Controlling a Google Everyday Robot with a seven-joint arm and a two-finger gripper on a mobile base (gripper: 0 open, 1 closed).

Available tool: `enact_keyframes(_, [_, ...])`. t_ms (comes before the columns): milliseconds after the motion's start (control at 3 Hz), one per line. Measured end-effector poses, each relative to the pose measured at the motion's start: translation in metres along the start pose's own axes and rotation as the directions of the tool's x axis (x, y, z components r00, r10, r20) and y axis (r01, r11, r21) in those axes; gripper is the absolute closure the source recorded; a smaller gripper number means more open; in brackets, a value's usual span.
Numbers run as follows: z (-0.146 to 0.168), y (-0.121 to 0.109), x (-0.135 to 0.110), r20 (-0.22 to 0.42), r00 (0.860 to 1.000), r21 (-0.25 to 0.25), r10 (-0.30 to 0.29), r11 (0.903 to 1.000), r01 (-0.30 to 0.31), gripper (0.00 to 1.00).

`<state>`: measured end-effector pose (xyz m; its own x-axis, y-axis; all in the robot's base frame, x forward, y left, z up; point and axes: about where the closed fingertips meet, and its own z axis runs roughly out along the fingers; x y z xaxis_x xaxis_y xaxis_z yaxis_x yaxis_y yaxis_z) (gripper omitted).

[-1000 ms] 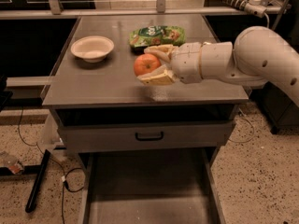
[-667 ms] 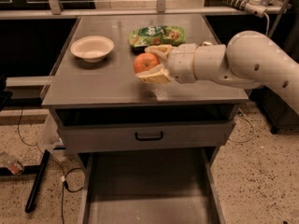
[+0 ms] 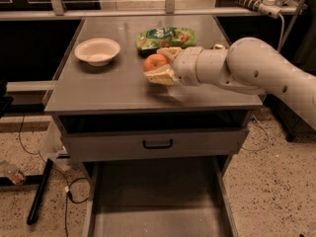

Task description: Pick orange from middle drawer and place on counter

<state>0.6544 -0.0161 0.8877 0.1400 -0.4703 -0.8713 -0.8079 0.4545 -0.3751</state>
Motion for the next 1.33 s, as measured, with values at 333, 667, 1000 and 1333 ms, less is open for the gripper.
enact_keyframes(333, [0.0073,-0.0081,0.0142,0.007,0.998,0.004,0.062,0.9981,-0.062,1.00])
enact_keyframes(667, [0.0076,-0.0081,0.0146,0.007,0.998,0.004,0.063,0.9980,-0.063,0.81])
enact_keyframes(1000, [0.0076,-0.0081,0.0146,0.007,0.998,0.004,0.063,0.9980,-0.063,0.59])
enact_keyframes(1333, [0.0076,-0.0081,0.0146,0.007,0.998,0.004,0.063,0.9980,-0.063,0.35])
